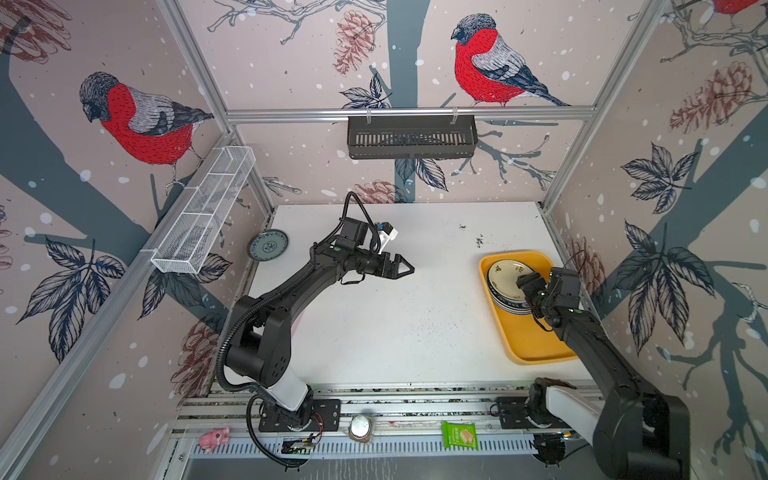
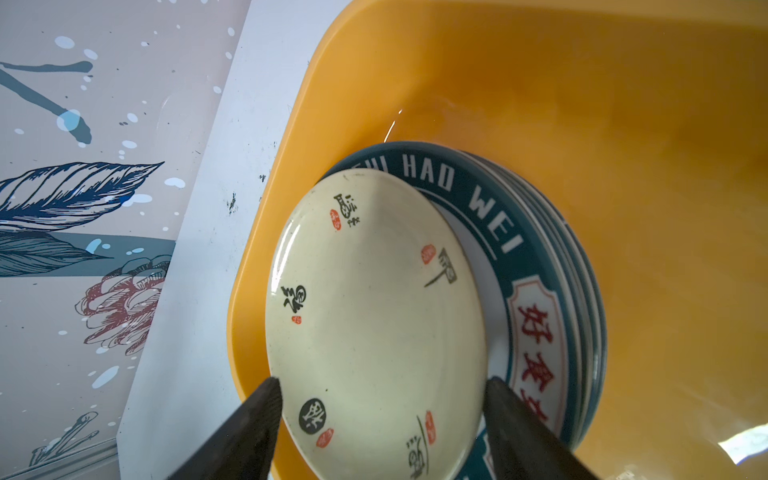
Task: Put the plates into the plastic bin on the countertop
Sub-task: 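Lower the cream plate onto the plate stack with the right gripper, then open the right gripper to release the cream plate on the stack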
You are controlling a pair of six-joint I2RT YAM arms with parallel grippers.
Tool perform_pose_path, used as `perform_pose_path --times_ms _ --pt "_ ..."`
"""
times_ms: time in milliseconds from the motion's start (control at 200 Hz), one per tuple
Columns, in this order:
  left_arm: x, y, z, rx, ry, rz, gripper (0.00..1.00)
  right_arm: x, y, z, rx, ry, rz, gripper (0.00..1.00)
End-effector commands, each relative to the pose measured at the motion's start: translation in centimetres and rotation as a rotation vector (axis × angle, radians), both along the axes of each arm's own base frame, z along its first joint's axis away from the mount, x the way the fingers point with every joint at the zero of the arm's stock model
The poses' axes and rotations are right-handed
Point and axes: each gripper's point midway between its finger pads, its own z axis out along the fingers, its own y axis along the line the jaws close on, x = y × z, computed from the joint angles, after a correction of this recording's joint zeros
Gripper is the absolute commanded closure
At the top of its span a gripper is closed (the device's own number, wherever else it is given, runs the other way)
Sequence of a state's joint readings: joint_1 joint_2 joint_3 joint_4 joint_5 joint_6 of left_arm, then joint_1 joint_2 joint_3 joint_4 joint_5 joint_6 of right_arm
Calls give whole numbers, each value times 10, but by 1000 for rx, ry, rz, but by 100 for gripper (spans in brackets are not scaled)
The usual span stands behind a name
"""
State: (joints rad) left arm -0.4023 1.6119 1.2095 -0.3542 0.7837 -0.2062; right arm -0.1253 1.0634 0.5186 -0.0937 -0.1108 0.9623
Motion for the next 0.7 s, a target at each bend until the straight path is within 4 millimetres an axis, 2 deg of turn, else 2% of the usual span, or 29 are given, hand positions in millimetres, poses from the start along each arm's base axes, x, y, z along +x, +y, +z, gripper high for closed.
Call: perform_pose_path --times_ms 0,370,555,695 --pt "0 0 0 -3 -7 -7 4 6 -1 9 -21 -30 7 22" --pt "3 1 -2 12 -7 8 4 -1 -10 17 -53 -28 -45 14" --pt "5 3 -4 26 -11 23 4 -1 -10 17 -51 -26 -47 14" --pt "11 9 -7 51 -10 61 4 2 -7 27 -58 -63 -28 12"
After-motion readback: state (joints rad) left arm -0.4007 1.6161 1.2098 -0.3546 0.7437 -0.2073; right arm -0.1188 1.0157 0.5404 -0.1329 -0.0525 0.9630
